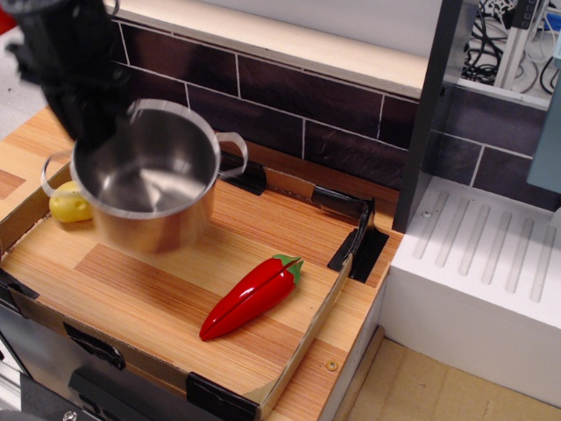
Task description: Topple metal pot
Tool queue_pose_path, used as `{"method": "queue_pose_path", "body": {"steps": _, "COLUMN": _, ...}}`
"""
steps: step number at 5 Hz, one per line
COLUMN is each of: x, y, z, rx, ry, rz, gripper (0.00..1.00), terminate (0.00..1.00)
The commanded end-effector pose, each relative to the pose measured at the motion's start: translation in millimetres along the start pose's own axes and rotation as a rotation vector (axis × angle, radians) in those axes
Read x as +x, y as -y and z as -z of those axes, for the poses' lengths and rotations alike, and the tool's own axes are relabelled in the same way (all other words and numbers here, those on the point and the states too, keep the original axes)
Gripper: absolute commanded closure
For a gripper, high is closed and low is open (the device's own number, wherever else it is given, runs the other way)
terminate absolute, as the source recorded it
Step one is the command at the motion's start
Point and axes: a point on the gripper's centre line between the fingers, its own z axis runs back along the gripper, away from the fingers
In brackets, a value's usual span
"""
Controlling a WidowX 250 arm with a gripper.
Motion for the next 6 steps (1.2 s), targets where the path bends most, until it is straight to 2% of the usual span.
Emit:
{"method": "queue_pose_path", "body": {"steps": 1, "x": 15, "y": 4, "z": -13, "rx": 0.268, "ry": 0.388, "rz": -0.001, "gripper": 1.00, "terminate": 0.00}}
{"method": "queue_pose_path", "body": {"steps": 2, "x": 15, "y": 5, "z": -14, "rx": 0.349, "ry": 0.483, "rz": 0.046, "gripper": 1.00, "terminate": 0.00}}
{"method": "queue_pose_path", "body": {"steps": 3, "x": 17, "y": 4, "z": -13, "rx": 0.410, "ry": 0.541, "rz": 0.058, "gripper": 1.00, "terminate": 0.00}}
{"method": "queue_pose_path", "body": {"steps": 4, "x": 18, "y": 6, "z": -6, "rx": 0.503, "ry": 0.609, "rz": 0.123, "gripper": 1.00, "terminate": 0.00}}
{"method": "queue_pose_path", "body": {"steps": 5, "x": 15, "y": 8, "z": 3, "rx": 0.523, "ry": 0.581, "rz": 0.150, "gripper": 1.00, "terminate": 0.00}}
{"method": "queue_pose_path", "body": {"steps": 6, "x": 9, "y": 16, "z": 16, "rx": 0.562, "ry": 0.603, "rz": 0.206, "gripper": 1.00, "terminate": 0.00}}
